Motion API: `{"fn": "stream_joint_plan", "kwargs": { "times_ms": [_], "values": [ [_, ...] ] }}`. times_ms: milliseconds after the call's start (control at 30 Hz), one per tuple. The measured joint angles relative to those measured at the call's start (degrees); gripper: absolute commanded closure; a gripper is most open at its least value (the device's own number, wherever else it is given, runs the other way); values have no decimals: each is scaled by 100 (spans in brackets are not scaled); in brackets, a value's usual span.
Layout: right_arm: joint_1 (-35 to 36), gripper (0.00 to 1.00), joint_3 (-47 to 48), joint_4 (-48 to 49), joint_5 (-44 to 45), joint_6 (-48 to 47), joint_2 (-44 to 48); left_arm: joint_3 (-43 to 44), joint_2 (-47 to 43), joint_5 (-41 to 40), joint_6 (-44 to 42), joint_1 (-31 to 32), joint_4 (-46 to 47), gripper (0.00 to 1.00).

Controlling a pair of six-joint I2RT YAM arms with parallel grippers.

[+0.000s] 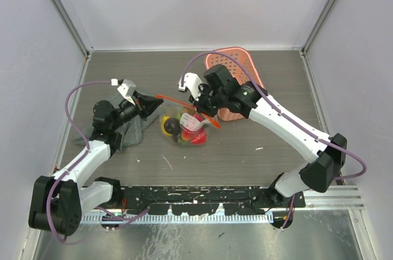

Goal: Place the food in the zip-top bag and seal the zipper
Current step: Zip the zipper food storage bag at the center of the board.

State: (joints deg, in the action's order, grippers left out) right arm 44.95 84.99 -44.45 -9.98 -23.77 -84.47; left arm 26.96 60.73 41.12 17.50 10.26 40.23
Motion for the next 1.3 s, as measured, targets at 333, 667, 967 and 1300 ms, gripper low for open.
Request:
{"fn": "stream_joint_plan", "kwargs": {
  "times_ms": [333, 667, 967, 1300],
  "values": [
    [-15, 99, -492, -192, 310, 350, 507, -15, -2, -243, 70, -44, -168, 100],
    [-42, 99, -636, -485, 522, 684, 741, -15, -2, -498, 109, -96, -411, 100],
    [-50, 99, -949, -752, 732, 1056, 1145, 4, 17, -763, 114, -103, -627, 100],
    [-50, 99, -1220, -726, 841, 1340, 1298, 66, 57, -785, 173, -105, -763, 100]
  ]
}}
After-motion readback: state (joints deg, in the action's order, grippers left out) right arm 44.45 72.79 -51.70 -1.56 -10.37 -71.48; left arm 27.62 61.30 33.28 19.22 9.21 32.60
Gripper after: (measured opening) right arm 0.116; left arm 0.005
